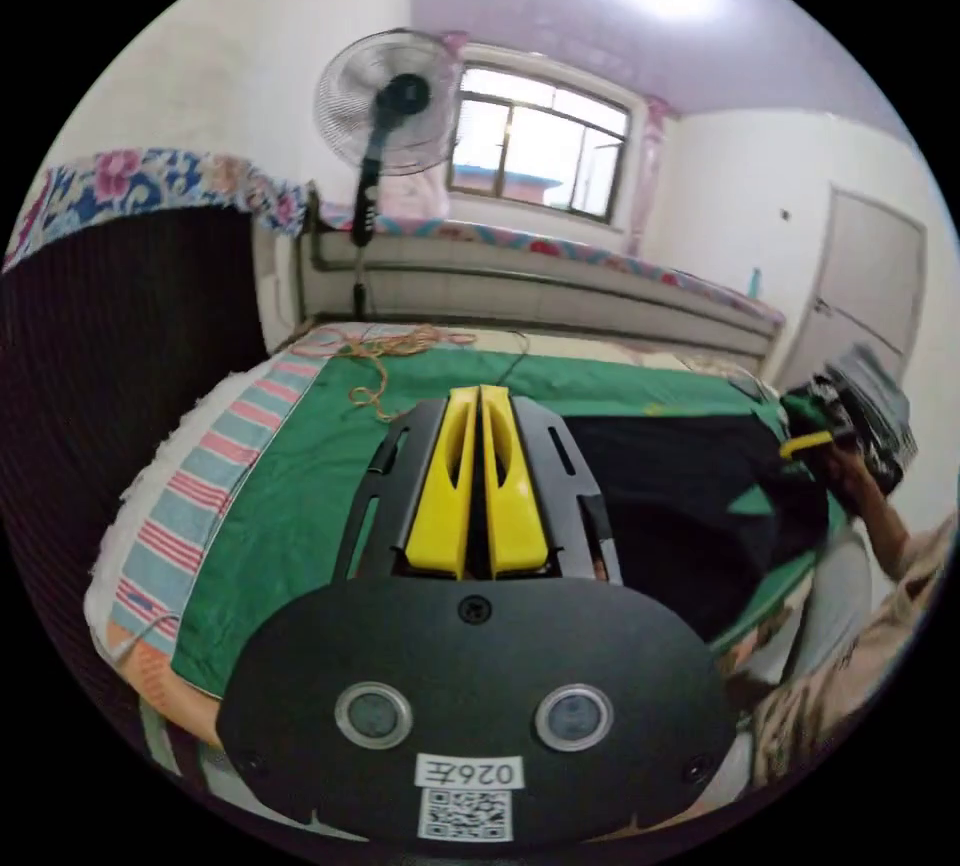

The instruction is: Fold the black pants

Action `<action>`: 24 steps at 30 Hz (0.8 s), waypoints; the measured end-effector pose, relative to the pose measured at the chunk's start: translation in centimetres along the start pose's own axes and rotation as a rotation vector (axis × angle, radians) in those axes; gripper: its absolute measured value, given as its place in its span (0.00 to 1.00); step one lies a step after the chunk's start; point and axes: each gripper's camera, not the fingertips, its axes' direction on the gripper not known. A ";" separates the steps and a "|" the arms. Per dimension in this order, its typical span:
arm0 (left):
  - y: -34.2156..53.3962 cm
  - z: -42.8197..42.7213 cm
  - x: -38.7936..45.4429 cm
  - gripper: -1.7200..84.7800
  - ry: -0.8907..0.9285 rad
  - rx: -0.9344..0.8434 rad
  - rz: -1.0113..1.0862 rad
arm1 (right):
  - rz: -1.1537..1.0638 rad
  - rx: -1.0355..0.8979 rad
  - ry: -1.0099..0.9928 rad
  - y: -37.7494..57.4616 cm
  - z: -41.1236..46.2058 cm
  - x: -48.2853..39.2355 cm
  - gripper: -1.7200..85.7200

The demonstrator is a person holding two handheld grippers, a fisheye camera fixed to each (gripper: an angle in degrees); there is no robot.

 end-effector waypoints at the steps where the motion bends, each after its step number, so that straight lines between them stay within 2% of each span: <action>1: 0.4 -0.9 0.9 0.04 0.028 -0.010 0.054 | -0.028 -0.018 -0.005 0.5 0.0 -1.2 0.12; 3: 2.6 -3.2 4.1 0.12 0.071 -0.109 0.232 | -0.069 -0.063 0.013 0.9 0.5 -2.7 0.16; 5: 4.7 -4.3 5.6 0.20 0.086 -0.172 0.317 | -0.085 -0.132 0.069 1.0 1.4 -3.4 0.19; 7: 6.5 -4.5 5.8 0.24 0.108 -0.249 0.355 | -0.078 -0.282 0.181 1.4 3.4 -2.8 0.13; 9: 8.0 -4.0 4.0 0.26 0.159 -0.312 0.293 | -0.080 -0.362 0.184 2.2 4.1 -1.7 0.06; 12: 8.1 -3.1 1.4 0.27 0.237 -0.349 0.206 | 0.027 -0.221 0.063 4.1 0.3 0.4 0.01; 15: 6.9 -3.1 -0.7 0.29 0.286 -0.331 0.076 | 0.086 -0.067 0.057 7.0 -4.4 1.9 0.00; 17: 6.2 -3.2 -1.7 0.26 0.304 -0.301 0.003 | 0.102 0.015 0.068 9.0 -7.1 2.4 0.00; 19: 5.5 -2.4 -2.2 0.15 0.293 -0.297 -0.002 | 0.136 0.115 0.052 11.7 -10.3 3.4 0.00; 20: 5.2 -1.2 -2.3 0.05 0.268 -0.366 0.022 | 0.146 0.145 0.042 12.4 -11.1 3.7 0.00; 22: 4.8 0.3 -2.7 0.04 0.202 -0.480 0.070 | 0.220 0.280 -0.003 15.5 -14.4 5.6 0.00; 24: 4.3 -1.6 -5.4 0.03 0.267 -0.374 0.023 | 0.325 0.425 -0.064 18.5 -17.1 8.0 0.00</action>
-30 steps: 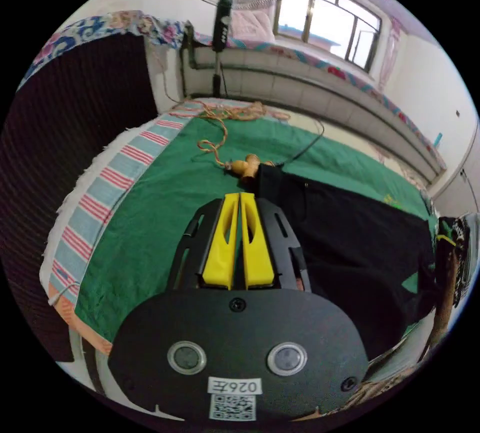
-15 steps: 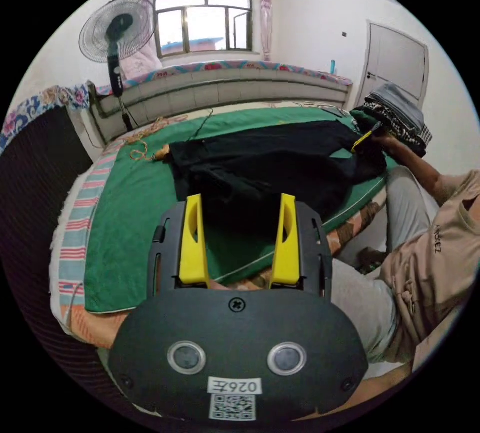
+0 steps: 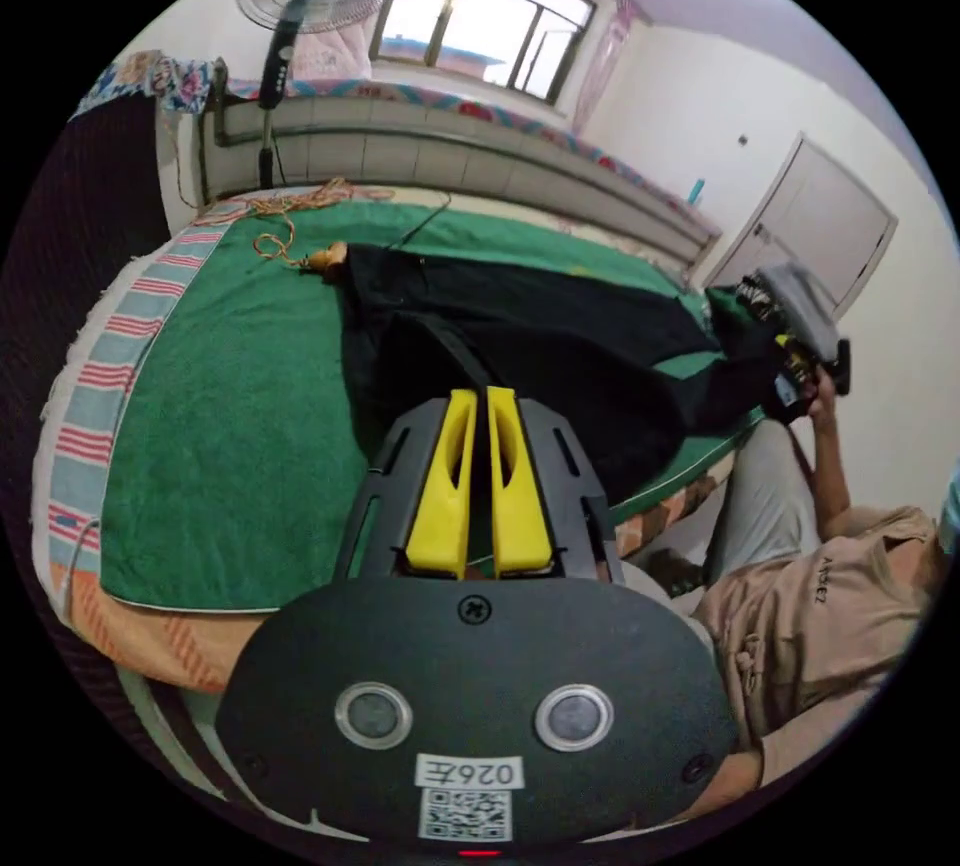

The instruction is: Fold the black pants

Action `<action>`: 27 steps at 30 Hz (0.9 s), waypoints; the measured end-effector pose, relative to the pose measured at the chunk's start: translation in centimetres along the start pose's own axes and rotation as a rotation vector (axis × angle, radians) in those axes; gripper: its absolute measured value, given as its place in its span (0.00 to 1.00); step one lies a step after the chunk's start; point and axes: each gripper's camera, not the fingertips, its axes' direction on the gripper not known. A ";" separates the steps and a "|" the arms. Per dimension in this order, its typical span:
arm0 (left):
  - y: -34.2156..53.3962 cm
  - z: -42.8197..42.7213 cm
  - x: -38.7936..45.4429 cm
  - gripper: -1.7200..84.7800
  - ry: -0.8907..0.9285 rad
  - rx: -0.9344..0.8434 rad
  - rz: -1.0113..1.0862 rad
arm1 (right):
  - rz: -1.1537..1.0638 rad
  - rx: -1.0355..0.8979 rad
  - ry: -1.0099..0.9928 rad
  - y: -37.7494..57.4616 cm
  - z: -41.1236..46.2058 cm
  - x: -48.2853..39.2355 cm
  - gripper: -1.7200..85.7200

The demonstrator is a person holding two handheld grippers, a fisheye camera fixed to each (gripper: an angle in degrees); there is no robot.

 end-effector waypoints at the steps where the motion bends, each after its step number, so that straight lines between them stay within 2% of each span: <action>1: 0.4 -0.9 -0.9 0.02 0.034 0.041 -0.021 | 0.093 0.095 -0.061 0.8 -2.4 2.3 0.00; 4: 2.8 -4.4 -6.9 0.02 0.226 0.221 -0.173 | 0.271 0.239 -0.145 3.2 -6.1 7.3 0.00; 6: 4.7 -5.3 -10.9 0.02 0.386 0.337 -0.271 | 0.314 0.278 -0.156 4.3 -7.0 8.9 0.00; 11: 3.5 -4.1 -13.6 0.02 0.451 0.400 -0.314 | 0.358 0.355 -0.235 4.3 -6.8 10.1 0.00; 14: 0.0 -2.8 -14.6 0.02 0.467 0.425 -0.333 | 0.309 0.351 -0.167 1.0 -5.6 9.3 0.00; 19: -9.0 1.4 -16.5 0.02 0.339 0.310 -0.372 | 0.210 0.167 0.075 -9.2 1.4 8.1 0.01; 21: -14.2 6.1 -18.4 0.04 0.246 0.229 -0.432 | 0.191 0.095 0.105 -13.0 5.9 8.4 0.04; 22: -15.5 7.4 -18.9 0.04 0.210 0.201 -0.438 | 0.179 -0.001 0.131 -15.5 9.4 8.9 0.07; 24: -19.2 13.2 -20.4 0.08 0.097 0.036 -0.478 | 0.227 -0.098 0.161 -17.9 13.8 10.0 0.11; 27: -20.4 17.6 -20.4 0.11 0.104 0.000 -0.461 | 0.264 -0.128 0.133 -18.7 16.8 10.6 0.10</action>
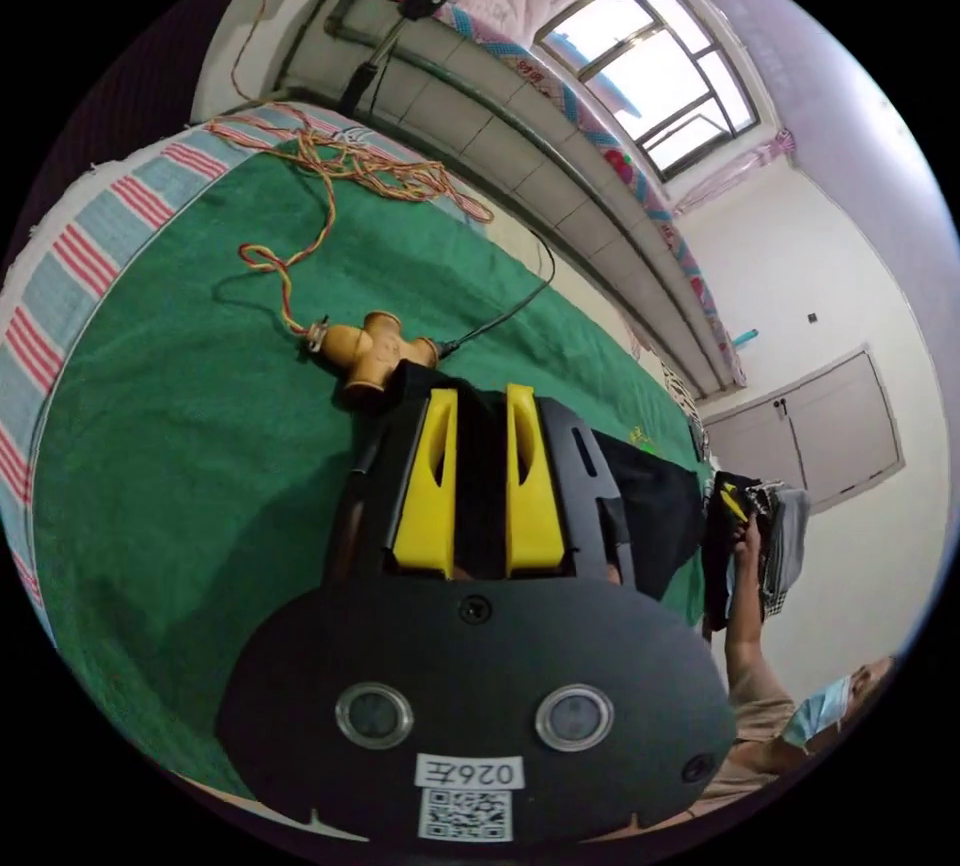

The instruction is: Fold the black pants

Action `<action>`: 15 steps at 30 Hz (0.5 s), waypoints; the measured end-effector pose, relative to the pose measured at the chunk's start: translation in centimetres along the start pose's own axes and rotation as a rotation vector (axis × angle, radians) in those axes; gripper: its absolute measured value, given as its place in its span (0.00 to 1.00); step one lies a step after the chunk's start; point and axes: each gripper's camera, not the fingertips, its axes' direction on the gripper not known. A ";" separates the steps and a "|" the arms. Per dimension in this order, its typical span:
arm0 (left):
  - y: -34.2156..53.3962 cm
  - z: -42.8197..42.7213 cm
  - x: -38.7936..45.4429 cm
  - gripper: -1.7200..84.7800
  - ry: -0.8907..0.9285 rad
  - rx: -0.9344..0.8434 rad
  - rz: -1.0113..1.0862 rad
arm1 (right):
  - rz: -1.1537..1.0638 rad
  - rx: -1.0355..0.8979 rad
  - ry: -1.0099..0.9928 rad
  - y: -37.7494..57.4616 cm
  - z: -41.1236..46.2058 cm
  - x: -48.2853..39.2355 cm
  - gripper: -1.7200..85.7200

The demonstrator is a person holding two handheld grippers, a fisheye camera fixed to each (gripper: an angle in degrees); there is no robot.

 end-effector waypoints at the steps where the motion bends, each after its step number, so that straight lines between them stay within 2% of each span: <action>1: 0.2 0.5 0.1 0.11 -0.012 0.000 0.009 | -0.005 0.021 -0.004 0.4 0.3 0.0 0.10; 4: 1.9 1.5 0.2 0.10 -0.108 0.037 0.044 | -0.019 -0.010 0.046 2.1 1.2 0.7 0.09; 8: 5.3 1.2 1.9 0.08 -0.108 0.130 0.146 | 0.027 -0.052 0.099 4.1 2.3 2.5 0.09; 13: 7.9 1.5 7.7 0.16 -0.246 0.220 0.421 | 0.117 -0.080 0.041 5.1 5.0 3.4 0.12; 15: 8.3 2.9 10.0 0.19 -0.317 0.247 0.542 | 0.106 -0.104 0.045 4.9 6.6 2.8 0.10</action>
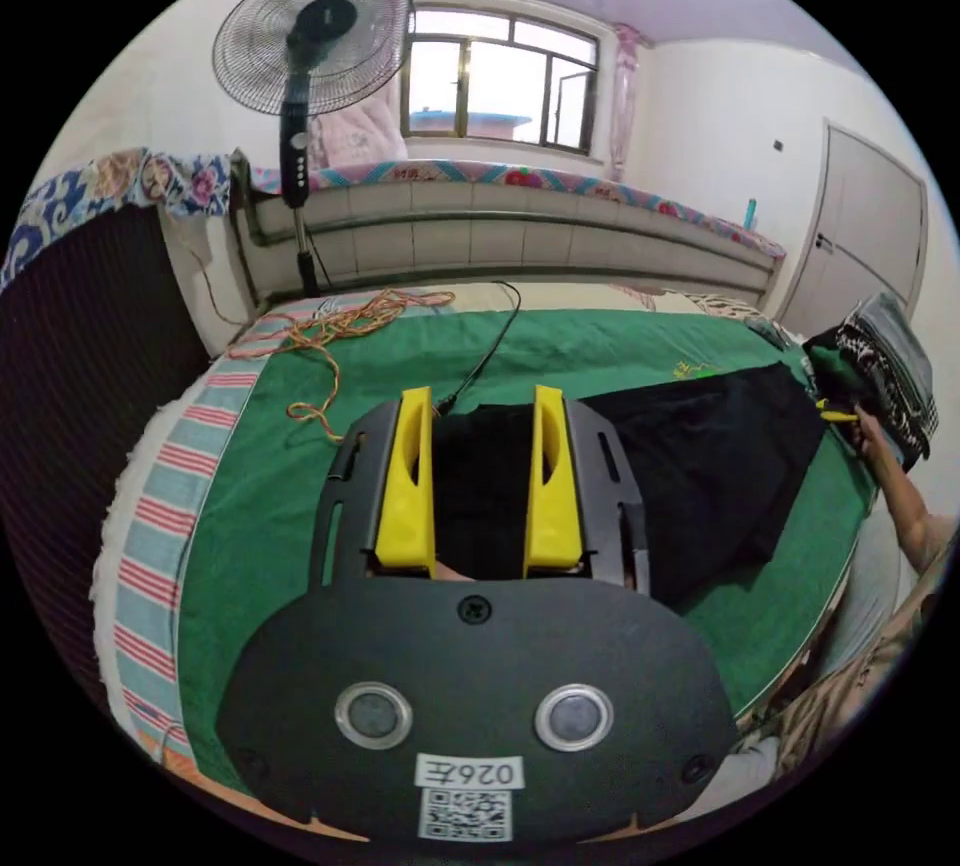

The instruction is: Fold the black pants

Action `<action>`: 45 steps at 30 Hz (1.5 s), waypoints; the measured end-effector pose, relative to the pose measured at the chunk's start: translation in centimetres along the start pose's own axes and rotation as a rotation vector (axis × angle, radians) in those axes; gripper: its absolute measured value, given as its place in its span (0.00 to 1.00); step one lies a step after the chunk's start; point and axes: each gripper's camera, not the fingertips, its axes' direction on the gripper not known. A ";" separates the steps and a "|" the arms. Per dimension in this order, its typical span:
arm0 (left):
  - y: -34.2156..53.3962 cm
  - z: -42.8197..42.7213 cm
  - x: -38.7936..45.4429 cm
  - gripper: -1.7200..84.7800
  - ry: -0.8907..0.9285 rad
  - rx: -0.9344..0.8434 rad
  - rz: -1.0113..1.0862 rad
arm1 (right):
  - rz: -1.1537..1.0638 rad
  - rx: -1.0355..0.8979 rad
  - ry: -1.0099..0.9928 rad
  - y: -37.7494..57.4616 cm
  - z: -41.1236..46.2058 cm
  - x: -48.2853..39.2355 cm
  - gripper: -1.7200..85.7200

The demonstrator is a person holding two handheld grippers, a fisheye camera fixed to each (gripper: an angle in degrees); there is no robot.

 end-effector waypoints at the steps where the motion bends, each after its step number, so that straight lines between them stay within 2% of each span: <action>1: -0.2 0.5 0.4 0.20 0.000 -0.005 0.019 | -0.035 -0.010 0.060 -0.2 1.0 -1.1 0.05; 3: -1.1 2.9 1.0 0.20 0.036 -0.055 0.017 | -0.128 -0.029 0.203 -0.3 1.9 -3.4 0.02; 6: -1.4 4.3 0.9 0.19 0.064 -0.031 -0.001 | -0.127 0.130 0.181 0.3 -1.1 -5.0 0.01; 8: -1.4 5.8 1.1 0.20 0.039 -0.052 0.032 | -0.104 0.138 0.172 0.4 -1.4 -4.8 0.02; 10: -1.5 8.6 1.3 0.22 0.050 -0.141 0.075 | -0.016 0.093 0.302 0.5 0.1 -4.7 0.04; 12: -1.4 12.0 1.3 0.24 0.076 -0.207 0.092 | -0.022 0.123 0.375 0.9 0.2 -6.1 0.05; 14: -1.4 14.3 1.4 0.20 0.093 -0.226 0.087 | -0.075 0.202 0.360 1.3 -0.2 -8.8 0.04; 15: -1.4 16.2 1.8 0.13 0.096 -0.273 0.101 | -0.168 0.260 0.296 1.5 -0.2 -11.4 0.04; 16: -1.5 17.2 2.1 0.11 0.078 -0.310 0.119 | -0.277 0.277 0.228 1.7 0.4 -14.5 0.03; 17: -1.5 19.2 3.3 0.07 0.027 -0.417 0.187 | -0.338 0.273 0.195 1.7 0.9 -16.2 0.03; 19: -2.3 20.9 4.6 0.06 -0.005 -0.510 0.237 | -0.592 0.191 0.125 1.8 3.9 -23.6 0.01; 22: -4.2 19.5 4.3 0.05 0.008 -0.400 0.191 | -0.800 0.125 0.171 2.4 8.1 -31.5 0.01; 24: -4.5 19.7 0.7 0.03 0.076 -0.312 -0.009 | -0.874 0.112 0.176 2.5 10.3 -34.9 0.01; 26: -3.7 20.6 -1.4 0.02 0.059 -0.268 -0.127 | -0.932 0.082 0.178 2.6 12.4 -37.5 0.01; 28: -2.8 21.8 -2.1 0.03 0.027 -0.265 -0.162 | -1.016 0.012 0.138 2.8 14.9 -40.2 0.02; 31: -1.0 22.0 -1.6 0.12 0.107 -0.260 -0.120 | -1.074 -0.041 0.072 3.0 16.9 -41.8 0.08; 33: 1.0 20.9 -0.5 0.24 0.164 -0.204 -0.071 | -1.097 -0.099 0.047 2.8 18.3 -42.2 0.10; 35: 2.3 21.8 0.2 0.22 0.177 -0.228 -0.057 | -1.090 -0.198 0.051 2.3 20.3 -42.3 0.09; 36: 3.0 23.9 0.9 0.12 0.218 -0.345 -0.008 | -1.100 -0.298 0.050 2.1 22.0 -42.3 0.05; 37: 3.3 25.1 1.5 0.07 0.247 -0.423 0.026 | -1.103 -0.351 0.082 2.2 23.1 -42.3 0.03; 38: 3.6 27.1 2.5 0.07 0.289 -0.550 0.056 | -1.100 -0.325 0.082 2.2 22.9 -42.4 0.02; 40: 3.3 26.6 3.8 0.06 0.207 -0.490 0.090 | -1.069 -0.160 0.086 2.2 20.7 -42.7 0.02; 42: 3.5 26.1 2.3 0.07 0.184 -0.399 -0.028 | -1.040 -0.068 0.089 1.9 20.0 -42.3 0.04; 45: 5.3 26.8 0.8 0.09 0.239 -0.391 -0.167 | -0.951 -0.159 0.134 -0.1 21.7 -41.3 0.11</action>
